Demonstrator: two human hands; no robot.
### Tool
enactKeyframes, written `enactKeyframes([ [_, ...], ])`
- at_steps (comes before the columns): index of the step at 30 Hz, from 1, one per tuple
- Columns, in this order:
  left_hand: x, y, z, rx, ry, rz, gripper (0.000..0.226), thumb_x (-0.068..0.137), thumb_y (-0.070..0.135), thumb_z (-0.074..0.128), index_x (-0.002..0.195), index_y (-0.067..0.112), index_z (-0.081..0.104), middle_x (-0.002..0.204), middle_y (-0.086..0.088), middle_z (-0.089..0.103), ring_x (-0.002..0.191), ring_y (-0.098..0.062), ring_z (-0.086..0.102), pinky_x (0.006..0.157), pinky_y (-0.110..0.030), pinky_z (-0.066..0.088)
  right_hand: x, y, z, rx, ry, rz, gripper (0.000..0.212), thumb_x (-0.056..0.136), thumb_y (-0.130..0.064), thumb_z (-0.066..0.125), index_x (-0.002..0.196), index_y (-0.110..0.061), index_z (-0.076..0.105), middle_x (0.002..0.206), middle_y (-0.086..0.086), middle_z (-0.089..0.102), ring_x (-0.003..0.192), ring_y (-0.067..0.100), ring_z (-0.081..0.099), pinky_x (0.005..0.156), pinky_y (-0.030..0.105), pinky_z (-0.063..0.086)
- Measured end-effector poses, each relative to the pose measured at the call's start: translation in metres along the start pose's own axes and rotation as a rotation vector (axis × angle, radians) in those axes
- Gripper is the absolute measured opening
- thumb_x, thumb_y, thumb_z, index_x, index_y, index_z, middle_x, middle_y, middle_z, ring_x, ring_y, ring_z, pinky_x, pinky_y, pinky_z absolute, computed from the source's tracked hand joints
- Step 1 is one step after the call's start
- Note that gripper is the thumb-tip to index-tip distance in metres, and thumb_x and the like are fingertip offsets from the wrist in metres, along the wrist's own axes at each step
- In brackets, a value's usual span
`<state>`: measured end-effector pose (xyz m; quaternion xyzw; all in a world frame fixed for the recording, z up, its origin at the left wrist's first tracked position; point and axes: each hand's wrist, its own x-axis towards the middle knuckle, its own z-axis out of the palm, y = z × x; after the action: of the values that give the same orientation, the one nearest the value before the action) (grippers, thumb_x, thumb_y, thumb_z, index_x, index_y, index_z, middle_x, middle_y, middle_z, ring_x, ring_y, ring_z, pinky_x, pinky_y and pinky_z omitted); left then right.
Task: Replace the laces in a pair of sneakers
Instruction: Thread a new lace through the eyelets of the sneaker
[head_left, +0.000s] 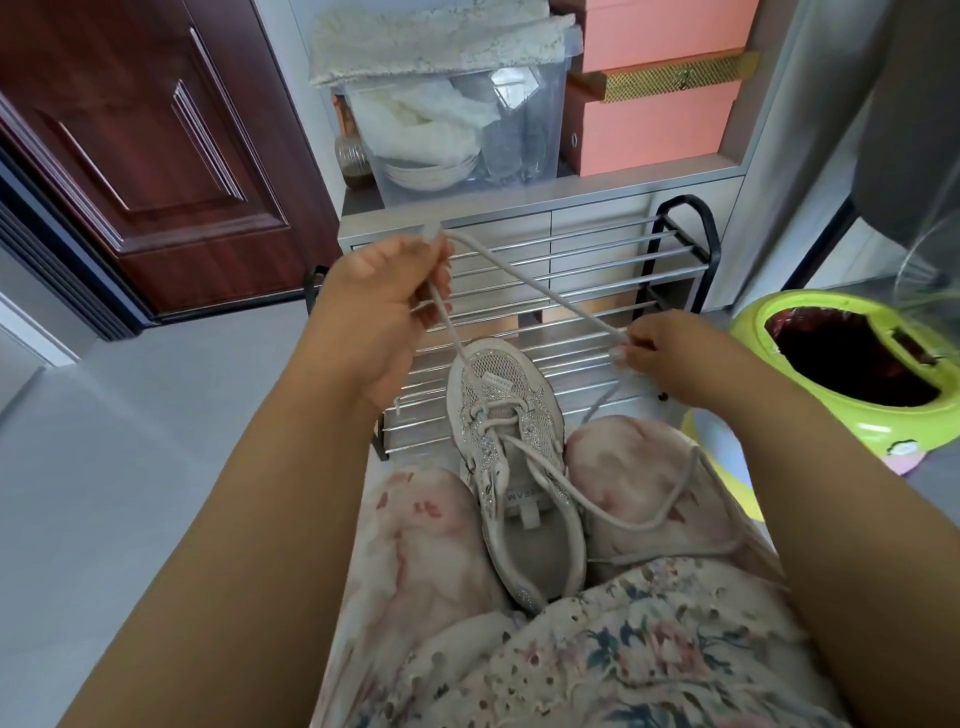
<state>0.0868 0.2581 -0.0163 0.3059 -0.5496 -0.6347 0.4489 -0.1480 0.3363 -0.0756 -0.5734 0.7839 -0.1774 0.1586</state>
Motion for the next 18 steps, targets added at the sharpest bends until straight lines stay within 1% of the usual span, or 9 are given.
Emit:
enactKeyframes([
  [2,0.002,-0.003,0.002,0.102,0.053,-0.012,0.017,0.094,0.019,0.056,0.082,0.015,0.067,0.069,0.004,0.062,0.066,-0.007,0.054,0.067,-0.025,0.044,-0.003,0.000,-0.004,0.097,-0.072,0.009,0.030,0.093,-0.024,0.056,0.064,-0.021,0.058,0.057,-0.002,0.049,0.051,0.014,0.044,0.049,0.027,0.034],
  [4,0.004,-0.010,0.005,0.389,0.134,-0.027,0.012,0.093,0.028,0.059,0.097,0.021,0.068,0.085,0.006,0.065,0.076,-0.005,0.057,0.070,-0.024,0.045,-0.009,-0.008,-0.007,0.405,-0.137,-0.019,0.026,0.094,-0.024,0.055,0.073,-0.014,0.066,0.055,-0.004,0.051,0.048,0.011,0.044,0.048,0.022,0.037],
  [6,0.002,-0.018,0.007,0.677,0.244,0.017,0.025,0.091,0.036,0.061,0.113,0.026,0.060,0.098,0.004,0.059,0.083,-0.008,0.055,0.071,-0.024,0.046,-0.015,-0.019,-0.010,0.737,-0.167,-0.038,0.027,0.094,-0.023,0.053,0.076,-0.008,0.064,0.053,-0.002,0.049,0.044,0.010,0.041,0.043,0.018,0.034],
  [8,-0.006,-0.021,0.012,0.743,0.303,0.128,0.022,0.090,0.035,0.061,0.110,0.026,0.059,0.091,0.005,0.055,0.076,-0.007,0.054,0.068,-0.024,0.047,-0.019,-0.030,-0.014,0.945,-0.168,-0.055,0.027,0.093,-0.024,0.053,0.074,-0.008,0.062,0.052,-0.001,0.047,0.042,0.009,0.039,0.041,0.017,0.033],
  [10,-0.017,-0.025,0.021,0.701,0.144,0.113,0.011,0.091,0.032,0.062,0.097,0.024,0.066,0.074,0.007,0.057,0.061,-0.003,0.051,0.059,-0.022,0.047,-0.019,-0.037,-0.016,1.064,-0.162,-0.075,0.028,0.093,-0.025,0.052,0.073,-0.008,0.062,0.051,-0.002,0.047,0.042,0.010,0.037,0.039,0.017,0.032],
  [12,-0.030,-0.031,0.032,0.713,-0.149,-0.001,0.011,0.089,0.033,0.064,0.090,0.024,0.070,0.069,0.000,0.061,0.058,-0.005,0.051,0.057,-0.022,0.045,-0.019,-0.043,-0.015,1.143,-0.149,-0.092,0.029,0.095,-0.023,0.051,0.074,-0.007,0.062,0.050,-0.002,0.046,0.042,0.009,0.037,0.038,0.017,0.031],
  [14,-0.036,-0.037,0.040,0.775,-0.338,0.009,0.013,0.088,0.031,0.066,0.081,0.020,0.069,0.062,-0.005,0.055,0.056,-0.008,0.046,0.057,-0.022,0.040,-0.020,-0.049,-0.013,1.193,-0.139,-0.109,0.027,0.094,-0.023,0.051,0.074,-0.008,0.062,0.050,-0.002,0.046,0.043,0.009,0.037,0.038,0.017,0.030],
  [16,-0.035,-0.042,0.042,0.755,-0.339,0.036,0.025,0.090,0.026,0.064,0.074,0.006,0.065,0.055,0.000,0.044,0.049,-0.008,0.037,0.050,-0.020,0.033,-0.020,-0.049,-0.009,1.199,-0.144,-0.127,0.025,0.089,-0.028,0.054,0.078,-0.008,0.064,0.051,-0.002,0.047,0.043,0.010,0.038,0.039,0.017,0.032],
  [18,-0.031,-0.041,0.039,0.624,-0.237,-0.003,0.029,0.092,0.024,0.061,0.079,-0.002,0.064,0.057,-0.007,0.046,0.045,-0.011,0.036,0.048,-0.023,0.033,-0.021,-0.047,-0.006,1.110,-0.162,-0.153,0.031,0.079,-0.035,0.059,0.086,-0.006,0.065,0.053,-0.004,0.049,0.045,0.009,0.039,0.043,0.018,0.034],
])
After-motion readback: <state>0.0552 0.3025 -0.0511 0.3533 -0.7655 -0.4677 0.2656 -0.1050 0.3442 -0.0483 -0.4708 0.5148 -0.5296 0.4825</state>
